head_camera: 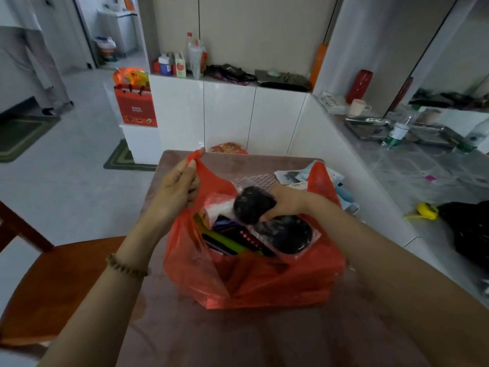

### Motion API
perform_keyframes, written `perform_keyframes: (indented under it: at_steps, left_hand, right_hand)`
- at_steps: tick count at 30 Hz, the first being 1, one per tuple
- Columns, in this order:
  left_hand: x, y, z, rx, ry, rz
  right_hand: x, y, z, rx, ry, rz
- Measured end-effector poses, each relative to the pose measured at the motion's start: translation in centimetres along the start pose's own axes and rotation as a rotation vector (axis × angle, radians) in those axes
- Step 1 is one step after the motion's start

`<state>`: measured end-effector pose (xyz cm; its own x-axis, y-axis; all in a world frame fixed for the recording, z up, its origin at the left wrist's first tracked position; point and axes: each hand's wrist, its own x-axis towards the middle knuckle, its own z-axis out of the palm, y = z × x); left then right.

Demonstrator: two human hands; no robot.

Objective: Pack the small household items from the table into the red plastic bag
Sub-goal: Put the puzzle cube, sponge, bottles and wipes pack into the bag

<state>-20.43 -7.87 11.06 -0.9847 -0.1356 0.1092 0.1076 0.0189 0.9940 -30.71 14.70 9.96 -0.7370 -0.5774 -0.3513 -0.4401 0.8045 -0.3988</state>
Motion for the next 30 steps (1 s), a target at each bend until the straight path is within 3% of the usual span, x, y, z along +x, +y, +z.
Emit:
perform_keyframes:
  at_steps: [4,6,11,13,15,17,20,22,23,24,26,28,30]
  left_hand:
    - [0.0,0.1,0.3,-0.001,0.016,0.004]
    - [-0.1,0.1,0.4,-0.011,0.023,0.003]
    - [0.0,0.1,0.0,0.012,0.057,-0.010]
    - [0.0,0.0,-0.2,0.013,0.050,-0.014]
    - [0.1,-0.1,-0.2,0.014,0.038,-0.016]
    - [0.1,-0.1,-0.2,0.012,0.028,-0.016]
    - [0.2,0.0,0.0,0.009,0.032,-0.013]
    - [0.3,0.0,0.3,0.014,0.038,-0.009]
    - [0.3,0.0,0.5,0.013,0.043,-0.010]
    - [0.4,0.1,0.7,0.012,0.049,-0.011]
    - [0.5,0.3,1.1,0.014,0.061,-0.017]
    - [0.6,0.6,1.3,0.011,0.065,-0.020]
    - [0.5,0.9,1.3,0.016,0.067,-0.010]
  right_hand:
    - [0.0,-2.4,2.1,0.406,0.269,-0.162]
    - [0.4,-3.8,1.8,0.508,0.301,-0.182]
    - [2.1,-4.3,2.1,-0.187,-0.203,-0.134]
    - [2.0,-3.7,3.0,-0.165,-0.230,-0.109]
    - [1.1,-3.2,3.1,0.086,-0.174,-0.141]
    - [-0.2,-2.1,2.2,0.366,0.012,-0.200]
    - [-2.3,0.3,0.0,0.571,0.705,-0.147]
    - [-3.1,2.3,-0.7,0.416,1.147,0.084]
    - [-3.3,3.2,-0.9,0.402,1.195,0.274]
    - [-3.0,4.4,-0.9,0.490,1.102,0.442]
    - [-2.9,5.0,-0.7,0.831,0.688,0.563]
    - [-3.1,5.5,-0.4,1.050,0.399,0.435]
    - [-3.9,4.9,-1.1,1.180,0.412,0.234]
